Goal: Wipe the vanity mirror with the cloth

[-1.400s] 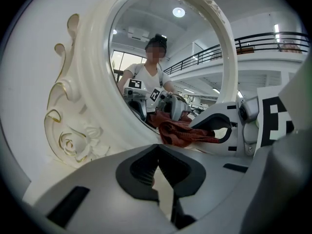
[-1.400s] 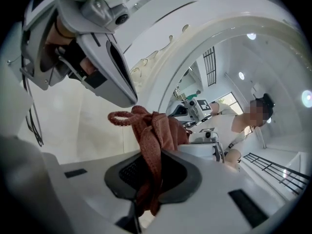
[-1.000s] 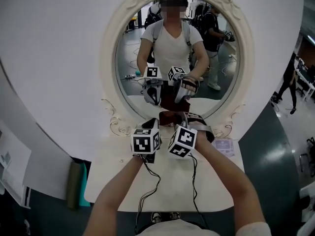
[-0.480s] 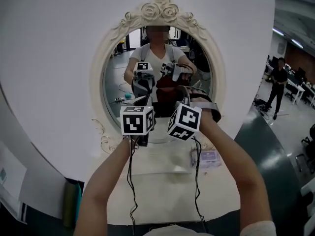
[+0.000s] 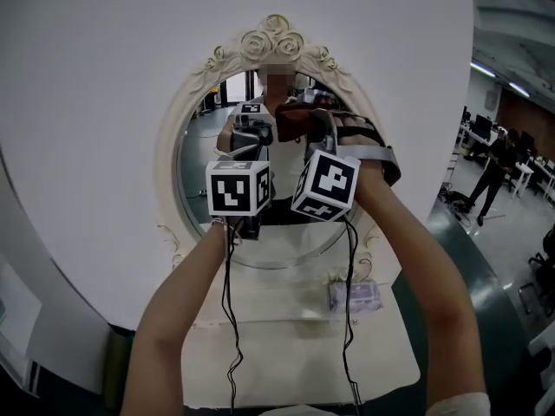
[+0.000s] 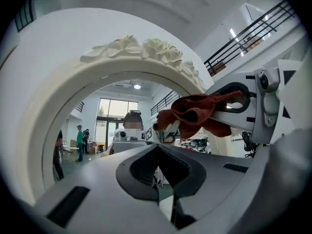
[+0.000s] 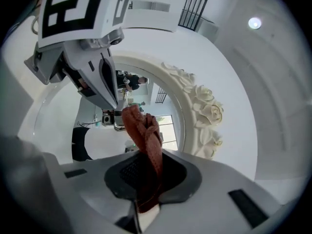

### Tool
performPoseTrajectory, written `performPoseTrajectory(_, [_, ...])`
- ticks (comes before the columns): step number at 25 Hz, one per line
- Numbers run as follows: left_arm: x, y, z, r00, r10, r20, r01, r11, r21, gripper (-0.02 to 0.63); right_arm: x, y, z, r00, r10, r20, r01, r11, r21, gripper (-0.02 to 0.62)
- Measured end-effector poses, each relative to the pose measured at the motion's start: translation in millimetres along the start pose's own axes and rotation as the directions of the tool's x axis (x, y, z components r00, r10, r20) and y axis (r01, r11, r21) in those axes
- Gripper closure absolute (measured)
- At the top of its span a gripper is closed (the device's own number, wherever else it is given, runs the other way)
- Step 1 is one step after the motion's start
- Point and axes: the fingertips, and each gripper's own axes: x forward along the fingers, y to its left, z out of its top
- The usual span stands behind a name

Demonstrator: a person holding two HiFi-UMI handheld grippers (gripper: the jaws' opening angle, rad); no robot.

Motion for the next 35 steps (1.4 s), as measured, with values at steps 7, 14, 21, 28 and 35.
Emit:
performPoseTrajectory(7, [5.1, -12.9, -0.2, 1.000, -0.019, -0.003, 0.019, 1.000, 0.002, 0.595, 4.3, -6.5, -7.5, 0.999, -0.039, -0.009, 0.039, 0.997, -0.062, 0.535])
performPoseTrajectory(14, [10.4, -26.7, -22.2, 0.999, -0.043, -0.034, 0.043, 0.999, -0.004, 0.595, 0.0, 16.3, -27.5, 0.999, -0.008, -0.035, 0.005, 0.997, -0.073, 0.535])
performPoseTrajectory(21, [14.3, -40.4, -61.1, 0.993, -0.076, -0.093, 0.073, 0.997, -0.032, 0.595, -6.5, 59.4, -49.1, 0.996, 0.055, -0.074, -0.060, 0.996, -0.062, 0.535])
performPoseTrajectory(28, [8.1, -51.6, -112.4, 0.984, -0.100, -0.148, 0.090, 0.993, -0.071, 0.595, -15.3, 112.6, -69.7, 0.985, 0.126, -0.114, -0.131, 0.991, -0.034, 0.535])
performPoseTrajectory(35, [-0.7, -62.9, -176.1, 0.962, -0.115, -0.247, 0.093, 0.991, -0.099, 0.595, -29.4, 178.1, -86.1, 0.964, 0.231, -0.130, -0.230, 0.973, 0.019, 0.535])
